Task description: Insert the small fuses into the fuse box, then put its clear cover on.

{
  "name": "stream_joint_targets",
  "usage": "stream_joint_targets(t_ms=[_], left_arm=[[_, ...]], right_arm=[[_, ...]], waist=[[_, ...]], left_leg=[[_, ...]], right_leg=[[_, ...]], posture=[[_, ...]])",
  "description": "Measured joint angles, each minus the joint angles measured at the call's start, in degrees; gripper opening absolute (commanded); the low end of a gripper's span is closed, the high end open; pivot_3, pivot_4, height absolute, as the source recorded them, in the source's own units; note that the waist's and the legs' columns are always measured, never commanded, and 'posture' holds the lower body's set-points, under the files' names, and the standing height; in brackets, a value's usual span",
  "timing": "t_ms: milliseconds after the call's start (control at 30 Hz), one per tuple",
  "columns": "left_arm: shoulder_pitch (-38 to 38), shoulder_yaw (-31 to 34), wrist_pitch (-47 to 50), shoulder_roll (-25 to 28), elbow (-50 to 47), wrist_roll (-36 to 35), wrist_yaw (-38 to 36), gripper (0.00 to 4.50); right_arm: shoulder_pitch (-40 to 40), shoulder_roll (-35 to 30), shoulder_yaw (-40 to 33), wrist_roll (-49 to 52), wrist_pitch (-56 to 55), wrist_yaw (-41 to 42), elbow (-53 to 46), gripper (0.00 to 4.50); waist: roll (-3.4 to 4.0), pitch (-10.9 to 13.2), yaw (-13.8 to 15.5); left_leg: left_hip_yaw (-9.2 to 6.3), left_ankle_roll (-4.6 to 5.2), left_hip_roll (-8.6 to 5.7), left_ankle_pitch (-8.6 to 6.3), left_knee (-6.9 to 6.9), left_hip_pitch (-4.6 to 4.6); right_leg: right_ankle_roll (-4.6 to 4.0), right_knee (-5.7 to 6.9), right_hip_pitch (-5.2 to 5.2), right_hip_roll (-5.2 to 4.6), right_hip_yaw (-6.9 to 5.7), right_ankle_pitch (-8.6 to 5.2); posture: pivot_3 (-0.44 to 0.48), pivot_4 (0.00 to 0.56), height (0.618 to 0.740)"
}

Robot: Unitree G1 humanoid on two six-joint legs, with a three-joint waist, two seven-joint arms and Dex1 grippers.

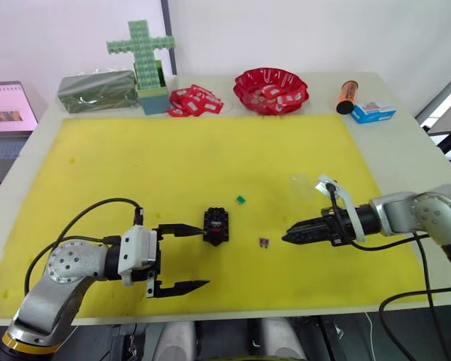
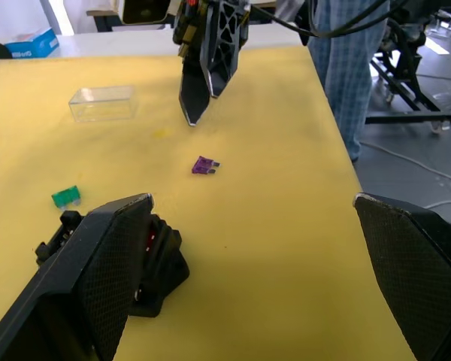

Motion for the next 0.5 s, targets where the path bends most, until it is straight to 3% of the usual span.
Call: stream_joint_targets(t_ms=[133, 267, 300, 500], left_arm=[[-0.16, -0.10, -0.13, 0.00, 0.18, 0.22, 0.02, 4.50], [-0.25, -0.12, -0.13, 0.00, 0.21, 0.24, 0.02, 4.50], [-0.25, -0.12, -0.13, 0.01, 0.21, 0.24, 0.02, 4.50], [-0.23, -0.13, -0.13, 0.19, 0.20, 0.25, -0.04, 4.50]], right_arm=[[-0.74, 1.93, 3.84, -8.58, -3.86, 6.47, 1.22, 2.94], [-0.74, 3.92, 4.89, -13.15, -4.66, 10.37, 2.85, 2.15], [-0.74, 4.08, 4.86, -13.87, -4.65, 11.07, 2.87, 1.76], [-0.77, 6.90, 4.76, -17.47, -4.48, 12.69, 4.12, 1.76]], waist=[[0.00, 0.00, 0.18], [0.00, 0.00, 0.05], [0.00, 0.00, 0.06], [0.00, 0.00, 0.06]], left_leg=[[0.06, -0.01, -0.04, 0.00, 0.10, 0.02], [0.13, -0.01, -0.06, 0.00, 0.18, 0.06], [0.13, -0.01, -0.07, 0.00, 0.18, 0.06], [0.14, -0.01, -0.07, 0.00, 0.15, 0.07]], right_leg=[[0.00, 0.01, 0.05, -0.09, -0.01, 0.00], [-0.03, 0.02, 0.08, -0.17, 0.02, 0.03], [-0.03, 0.02, 0.09, -0.17, 0.02, 0.03], [-0.02, 0.04, 0.08, -0.15, 0.01, 0.04]], posture=[[0.000, 0.150, 0.740], [0.000, 0.150, 0.740], [0.000, 0.150, 0.740], [0.000, 0.150, 0.740]])
